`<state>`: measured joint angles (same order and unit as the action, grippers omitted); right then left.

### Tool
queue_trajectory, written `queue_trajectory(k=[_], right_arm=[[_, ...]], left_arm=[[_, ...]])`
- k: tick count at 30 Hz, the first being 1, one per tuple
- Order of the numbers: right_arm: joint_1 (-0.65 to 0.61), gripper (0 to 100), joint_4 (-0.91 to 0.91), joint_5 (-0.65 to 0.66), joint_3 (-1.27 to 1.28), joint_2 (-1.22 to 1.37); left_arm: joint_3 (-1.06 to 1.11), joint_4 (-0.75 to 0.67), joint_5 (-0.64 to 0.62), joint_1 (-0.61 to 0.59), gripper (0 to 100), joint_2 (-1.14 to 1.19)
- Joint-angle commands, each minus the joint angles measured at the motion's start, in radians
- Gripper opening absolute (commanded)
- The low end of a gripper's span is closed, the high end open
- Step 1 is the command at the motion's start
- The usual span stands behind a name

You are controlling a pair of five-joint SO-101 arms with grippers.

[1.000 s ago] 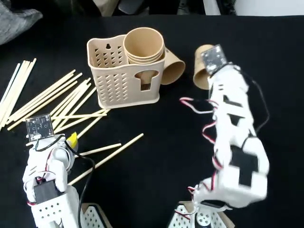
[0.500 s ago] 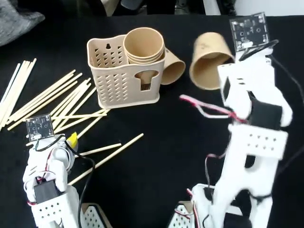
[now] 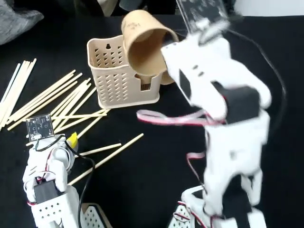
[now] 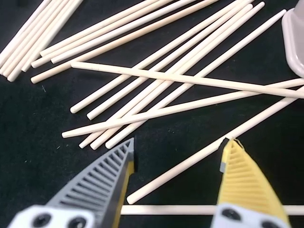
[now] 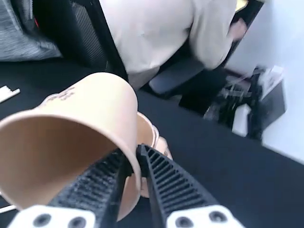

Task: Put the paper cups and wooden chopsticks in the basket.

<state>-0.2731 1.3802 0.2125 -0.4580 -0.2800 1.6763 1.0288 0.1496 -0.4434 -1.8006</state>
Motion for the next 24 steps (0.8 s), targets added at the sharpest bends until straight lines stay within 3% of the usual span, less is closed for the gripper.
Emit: queue_trajectory(k=[1, 12, 20, 24], right_arm=[[-0.014, 1.1, 0.049, -0.021, -0.133, 0.125], [0.060, 2.1, 0.233, -0.026, -0.420, 0.415], [0.029, 38.8, 0.259, -0.020, -0.549, 0.458], [-0.011, 40.6, 0.213, -0.018, -0.564, 0.458]], left_arm=[[0.008, -0.008, 0.006, 0.007, 29, -0.005], [0.008, -0.009, 0.006, 0.008, 29, -0.005], [0.008, -0.009, 0.006, 0.008, 29, -0.005], [0.008, -0.009, 0.006, 0.008, 29, -0.005]])
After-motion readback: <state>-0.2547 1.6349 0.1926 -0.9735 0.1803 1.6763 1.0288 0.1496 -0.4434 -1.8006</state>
